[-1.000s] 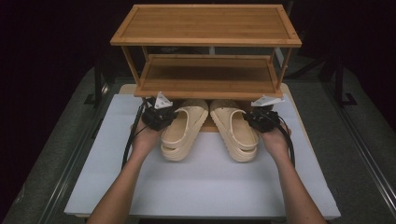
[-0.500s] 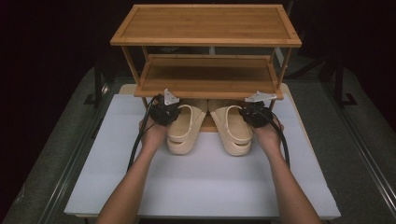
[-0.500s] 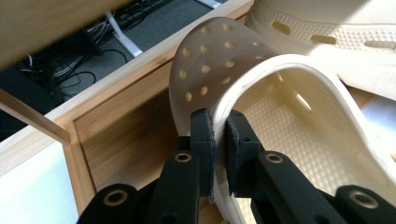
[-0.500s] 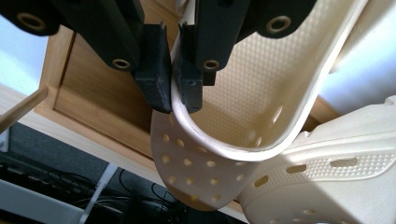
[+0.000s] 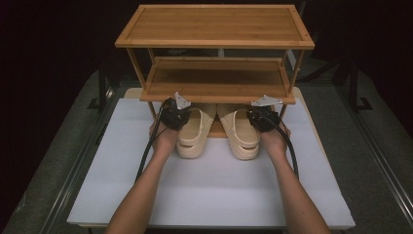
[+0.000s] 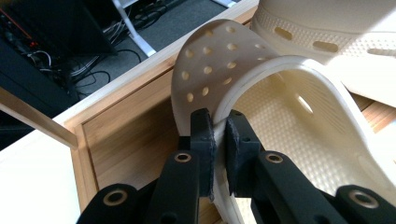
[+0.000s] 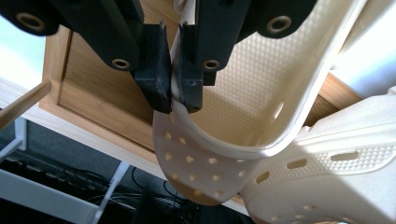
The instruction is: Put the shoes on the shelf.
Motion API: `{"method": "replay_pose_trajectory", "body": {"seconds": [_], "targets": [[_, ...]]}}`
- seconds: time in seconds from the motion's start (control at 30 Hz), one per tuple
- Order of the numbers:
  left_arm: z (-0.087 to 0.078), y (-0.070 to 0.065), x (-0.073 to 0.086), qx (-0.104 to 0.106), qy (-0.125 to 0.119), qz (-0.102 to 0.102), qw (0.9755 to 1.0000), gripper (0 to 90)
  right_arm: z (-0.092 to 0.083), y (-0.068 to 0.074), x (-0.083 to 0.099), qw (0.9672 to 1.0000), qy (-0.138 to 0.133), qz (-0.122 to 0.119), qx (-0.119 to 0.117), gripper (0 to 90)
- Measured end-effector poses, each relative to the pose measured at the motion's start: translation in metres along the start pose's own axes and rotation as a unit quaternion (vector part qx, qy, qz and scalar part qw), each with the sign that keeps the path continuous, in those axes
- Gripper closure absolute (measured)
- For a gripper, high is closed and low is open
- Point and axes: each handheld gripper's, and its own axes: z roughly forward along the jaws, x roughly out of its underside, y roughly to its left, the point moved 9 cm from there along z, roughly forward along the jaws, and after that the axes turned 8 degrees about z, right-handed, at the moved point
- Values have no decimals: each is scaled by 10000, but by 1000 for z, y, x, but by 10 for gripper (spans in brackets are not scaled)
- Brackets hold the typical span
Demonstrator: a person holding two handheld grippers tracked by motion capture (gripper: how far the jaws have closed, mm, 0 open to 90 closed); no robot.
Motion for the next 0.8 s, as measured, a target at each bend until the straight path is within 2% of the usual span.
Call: {"method": "replay_pose_trajectory", "body": {"seconds": [0.1,0.27,0.43,0.47,0.5,0.57,0.63,0.67,0.7,0.77,0.8], "targets": [[1,-3,-2,8,-19,-3,10000,826,1,2,0,10000,-18,24,4,827],[3,-9,-4,70,-14,133,9999,808,3,7,0,10000,-22,24,-73,804],[4,-13,-6,234,-90,19,9997,737,4,8,0,9999,-33,70,-150,769],[3,-12,-5,297,-98,-47,9995,737,2,7,0,9997,-65,123,-198,736],[0,-11,-5,419,-125,-145,9989,687,0,7,0,9994,-54,187,-302,662],[-5,-11,-5,547,-143,-203,9982,629,-4,7,0,9990,-30,215,-387,597],[-13,-12,-6,741,-250,-306,9965,568,-9,8,0,9982,4,262,-545,530],[-13,-12,-6,741,-250,-306,9965,541,-9,8,0,9982,4,262,-545,530],[-21,-12,-5,962,-286,-384,9942,503,-16,8,1,9971,15,291,-697,477],[-26,-12,-3,1027,-276,-322,9938,447,-19,9,1,9966,49,313,-766,452],[-35,-11,-1,1086,-315,-215,9934,430,-27,9,3,9954,113,328,-892,413]]}}
